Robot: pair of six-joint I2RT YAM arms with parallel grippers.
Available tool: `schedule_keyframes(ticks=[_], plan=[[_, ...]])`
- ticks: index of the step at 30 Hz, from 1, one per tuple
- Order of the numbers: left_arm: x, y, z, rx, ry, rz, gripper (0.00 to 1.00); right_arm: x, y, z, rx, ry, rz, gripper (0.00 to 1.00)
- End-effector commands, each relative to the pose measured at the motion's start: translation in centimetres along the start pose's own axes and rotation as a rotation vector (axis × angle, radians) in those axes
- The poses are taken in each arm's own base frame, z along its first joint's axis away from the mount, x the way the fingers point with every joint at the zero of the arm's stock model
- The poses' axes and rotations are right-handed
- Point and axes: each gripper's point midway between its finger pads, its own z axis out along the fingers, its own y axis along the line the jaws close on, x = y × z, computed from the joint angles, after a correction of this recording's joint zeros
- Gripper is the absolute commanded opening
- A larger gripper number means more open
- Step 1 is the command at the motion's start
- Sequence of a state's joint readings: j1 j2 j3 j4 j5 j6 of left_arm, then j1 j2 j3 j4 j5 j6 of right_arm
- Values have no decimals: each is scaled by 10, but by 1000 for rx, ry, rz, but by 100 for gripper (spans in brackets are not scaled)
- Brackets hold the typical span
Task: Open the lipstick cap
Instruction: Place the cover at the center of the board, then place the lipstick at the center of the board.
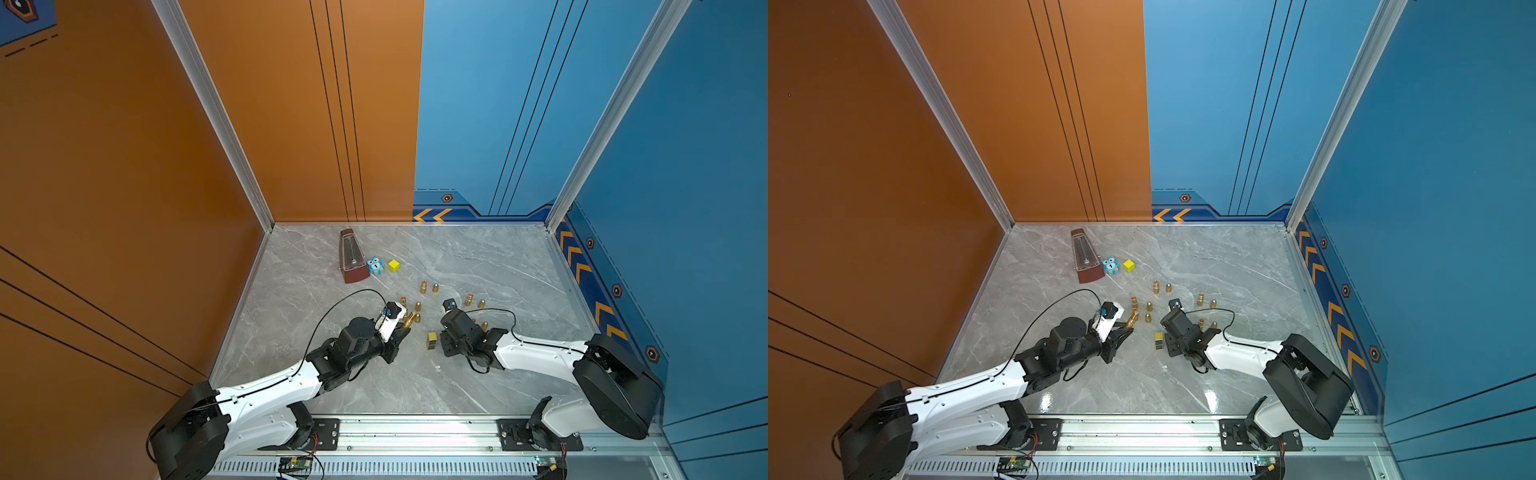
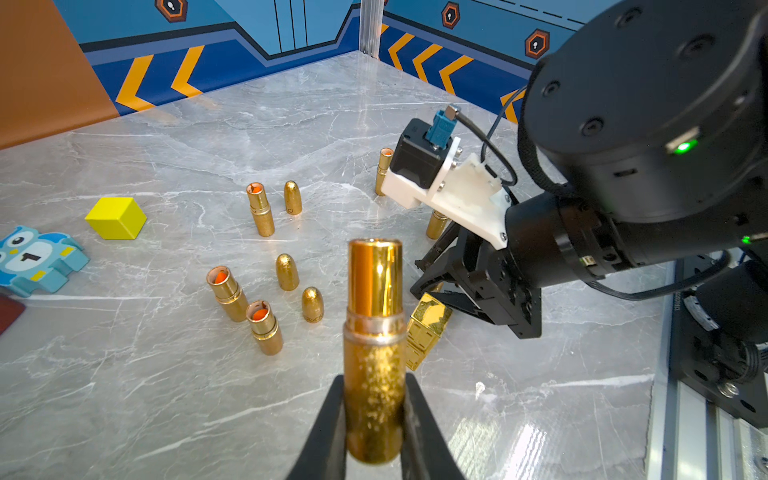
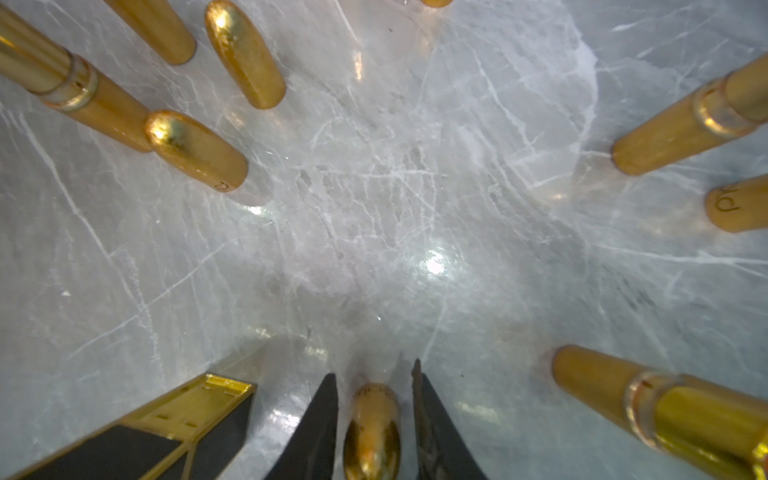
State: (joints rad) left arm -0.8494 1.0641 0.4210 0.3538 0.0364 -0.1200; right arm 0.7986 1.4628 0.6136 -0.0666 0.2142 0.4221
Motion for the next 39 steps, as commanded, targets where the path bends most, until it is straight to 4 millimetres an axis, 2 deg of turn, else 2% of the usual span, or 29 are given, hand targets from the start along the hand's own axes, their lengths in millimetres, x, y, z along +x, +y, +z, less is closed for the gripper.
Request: schedule_keyframes(ticks=[1,6,12,16,19,22,27,31,35,39], plan=[[-3,5,-3,-22,-14,6,0,-1,-2,-1,16,-6,2,36],[-7,4,-4,-18,-22,11,0,-12,2,-21,-20,-33,29,41],[-11,-2,-2,17,-23,17,0,-26,-7,-67,-42,-57,90,46],[-13,-9,2,59,-16,25,0,-43,6,-107,-201,-58,147,51],[-16,-16,6,94,-9,28,0,-54,27,-133,-376,-44,196,54],[-18,-22,10,119,-2,36,0,-67,40,-147,-502,-18,245,57],[-22,-32,15,156,3,52,0,-85,68,-160,-661,8,282,61],[-24,-39,17,179,5,63,0,-95,76,-158,-696,7,302,61],[-26,-45,19,193,6,72,0,-99,84,-151,-720,23,311,57],[-25,-48,22,200,13,80,0,-97,89,-144,-731,43,309,48]])
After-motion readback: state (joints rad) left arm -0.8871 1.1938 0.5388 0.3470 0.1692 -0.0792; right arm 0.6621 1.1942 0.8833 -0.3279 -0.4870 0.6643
